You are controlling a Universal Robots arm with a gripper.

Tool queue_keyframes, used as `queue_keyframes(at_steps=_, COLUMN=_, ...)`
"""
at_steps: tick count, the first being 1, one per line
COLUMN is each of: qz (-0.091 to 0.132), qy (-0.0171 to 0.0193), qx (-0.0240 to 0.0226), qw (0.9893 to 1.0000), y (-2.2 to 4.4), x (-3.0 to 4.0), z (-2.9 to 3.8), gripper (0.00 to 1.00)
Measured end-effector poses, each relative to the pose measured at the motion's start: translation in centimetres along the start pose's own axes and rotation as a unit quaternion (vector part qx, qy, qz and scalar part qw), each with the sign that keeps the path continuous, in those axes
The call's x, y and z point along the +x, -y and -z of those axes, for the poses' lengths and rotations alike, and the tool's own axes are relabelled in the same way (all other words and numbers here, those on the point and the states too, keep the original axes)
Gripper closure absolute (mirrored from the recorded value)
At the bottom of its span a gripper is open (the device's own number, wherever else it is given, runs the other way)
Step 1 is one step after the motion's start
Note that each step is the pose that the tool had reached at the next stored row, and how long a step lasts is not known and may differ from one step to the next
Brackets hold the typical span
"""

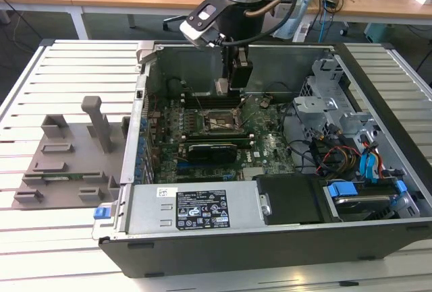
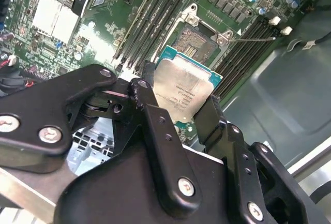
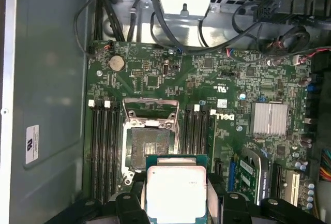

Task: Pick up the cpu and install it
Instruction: 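Place the cpu into insertion slot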

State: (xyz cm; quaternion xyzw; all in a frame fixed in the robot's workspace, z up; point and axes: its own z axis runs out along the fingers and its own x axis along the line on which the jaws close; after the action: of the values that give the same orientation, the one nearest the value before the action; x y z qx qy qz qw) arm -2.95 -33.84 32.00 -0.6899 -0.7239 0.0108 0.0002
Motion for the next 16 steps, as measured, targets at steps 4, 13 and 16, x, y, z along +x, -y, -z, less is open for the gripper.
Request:
queue_keyframes(at_steps=4, qz=-0.019, qy=-0.0003, qx=0.0003, qw=0.9998, y=0.00, x=0.00, z=-0.01, gripper=0.45)
queue_keyframes(at_steps=13, qz=-0.064, qy=-0.0010, qx=0.0009, qw=0.9979, y=0.00, x=0.00, z=-0.03, gripper=0.45)
queue_keyframes(at_steps=16, qz=-0.081, qy=-0.0013, qx=0.0012, qw=0.9967, y=0.00, x=0.00, z=-0.05, gripper=0.45)
